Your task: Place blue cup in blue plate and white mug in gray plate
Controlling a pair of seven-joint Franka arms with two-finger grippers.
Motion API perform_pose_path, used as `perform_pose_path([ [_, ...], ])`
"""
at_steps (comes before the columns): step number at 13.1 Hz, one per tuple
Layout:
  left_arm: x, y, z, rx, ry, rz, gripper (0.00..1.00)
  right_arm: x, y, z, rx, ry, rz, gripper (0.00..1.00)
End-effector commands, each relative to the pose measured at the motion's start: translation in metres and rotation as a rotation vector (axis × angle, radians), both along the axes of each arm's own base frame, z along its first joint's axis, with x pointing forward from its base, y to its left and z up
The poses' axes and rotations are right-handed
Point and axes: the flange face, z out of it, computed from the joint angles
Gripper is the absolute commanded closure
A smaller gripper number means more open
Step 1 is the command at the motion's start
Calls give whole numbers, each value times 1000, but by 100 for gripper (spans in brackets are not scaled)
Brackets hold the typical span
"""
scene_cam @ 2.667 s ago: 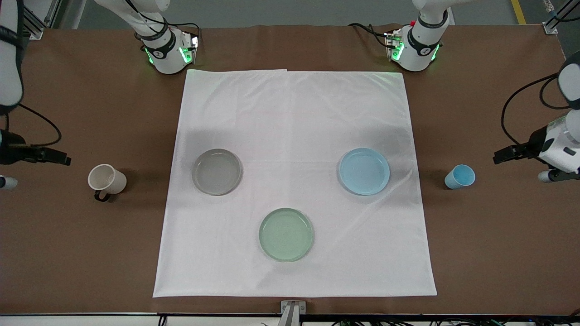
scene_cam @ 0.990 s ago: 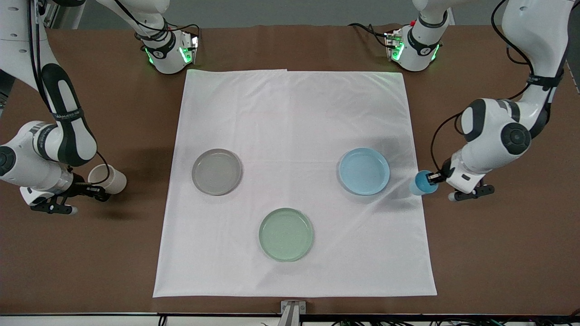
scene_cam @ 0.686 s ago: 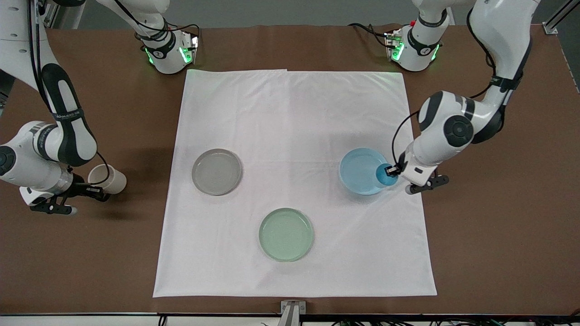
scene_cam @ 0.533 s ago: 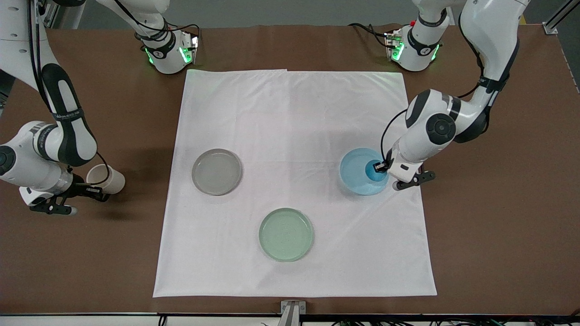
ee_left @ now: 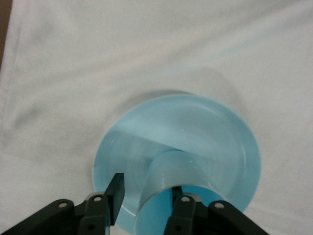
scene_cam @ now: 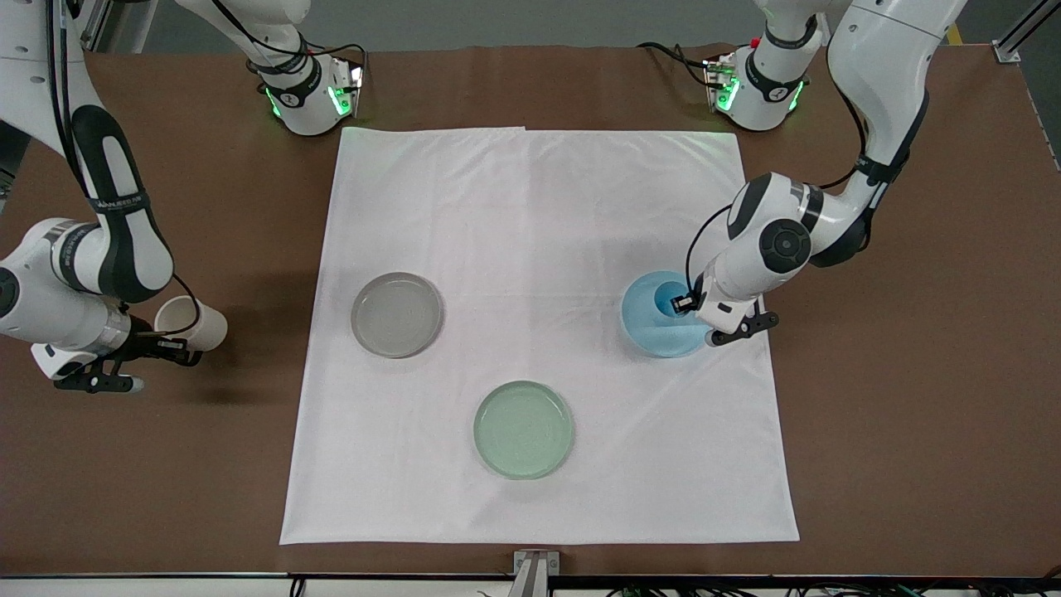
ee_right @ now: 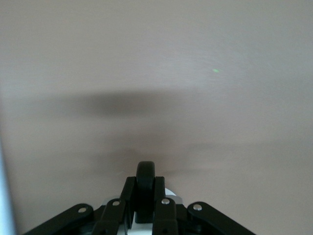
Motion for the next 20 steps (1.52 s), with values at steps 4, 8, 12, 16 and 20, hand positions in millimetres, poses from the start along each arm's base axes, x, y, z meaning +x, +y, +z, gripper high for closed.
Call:
perform_pose_path([
  [4, 92, 64, 186, 102, -126, 11, 0, -21, 195, 70, -10, 67, -58, 97],
  [8, 86, 113, 303, 154, -153, -51, 0, -42, 332, 61, 27, 21, 6, 97],
  [12, 42, 153, 380, 172, -170, -297, 0, -36, 358, 8, 70, -9, -3, 97],
  [16, -5, 172, 400, 96, -43, -362, 0, -33, 355, -19, 60, -11, -2, 97],
  [20, -44, 180, 405, 56, -43, -316, 0, -33, 356, -37, 53, -5, 3, 96],
])
